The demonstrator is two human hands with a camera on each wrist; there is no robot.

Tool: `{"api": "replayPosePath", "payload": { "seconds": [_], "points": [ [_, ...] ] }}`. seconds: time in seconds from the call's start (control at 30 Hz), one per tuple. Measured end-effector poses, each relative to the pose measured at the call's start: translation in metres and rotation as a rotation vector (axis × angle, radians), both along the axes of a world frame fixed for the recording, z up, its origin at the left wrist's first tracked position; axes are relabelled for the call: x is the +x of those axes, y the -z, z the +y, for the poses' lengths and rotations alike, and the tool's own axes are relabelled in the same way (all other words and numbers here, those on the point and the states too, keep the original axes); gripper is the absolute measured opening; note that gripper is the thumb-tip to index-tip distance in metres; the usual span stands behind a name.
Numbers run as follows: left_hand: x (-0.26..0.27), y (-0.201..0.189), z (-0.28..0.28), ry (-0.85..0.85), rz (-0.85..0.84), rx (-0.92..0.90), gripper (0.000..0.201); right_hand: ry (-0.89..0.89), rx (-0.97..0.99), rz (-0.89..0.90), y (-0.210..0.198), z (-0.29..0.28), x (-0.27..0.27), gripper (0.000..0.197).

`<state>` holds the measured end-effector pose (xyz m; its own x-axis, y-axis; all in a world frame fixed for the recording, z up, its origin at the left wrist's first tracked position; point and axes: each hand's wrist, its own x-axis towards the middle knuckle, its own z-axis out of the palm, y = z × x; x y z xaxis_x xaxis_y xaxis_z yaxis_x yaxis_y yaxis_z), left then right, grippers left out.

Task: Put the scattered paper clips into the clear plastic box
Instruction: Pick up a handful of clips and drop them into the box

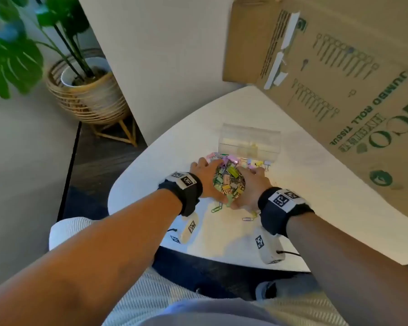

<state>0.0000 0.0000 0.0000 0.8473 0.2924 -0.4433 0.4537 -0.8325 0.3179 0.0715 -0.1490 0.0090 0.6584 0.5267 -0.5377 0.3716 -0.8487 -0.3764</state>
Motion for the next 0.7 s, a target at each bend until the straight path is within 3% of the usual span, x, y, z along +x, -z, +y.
{"api": "replayPosePath", "payload": {
  "seconds": [0.13, 0.27, 0.4, 0.47, 0.57, 0.7],
  "points": [
    [-0.01, 0.002, 0.003, -0.068, -0.041, -0.069, 0.1, -0.026, 0.0, -0.044, -0.012, -0.019, 0.0, 0.114],
    [-0.011, -0.003, 0.006, -0.084, -0.067, -0.07, 0.118, 0.02, -0.073, -0.107, -0.021, -0.046, 0.007, 0.122],
    [-0.003, -0.006, 0.0, -0.026, 0.016, 0.0, 0.132, 0.027, -0.294, -0.098, -0.009, -0.064, -0.001, 0.136],
    [0.0, -0.003, -0.005, 0.01, 0.041, 0.036, 0.134, 0.037, -0.3, -0.088, -0.004, -0.059, -0.007, 0.137],
    [0.003, 0.003, -0.011, -0.011, 0.015, 0.02, 0.126, 0.049, -0.21, -0.066, -0.002, -0.038, -0.011, 0.136],
    [0.002, 0.007, -0.014, -0.087, -0.056, -0.106, 0.098, 0.026, -0.154, -0.066, -0.002, -0.008, -0.014, 0.13]
  ]
}}
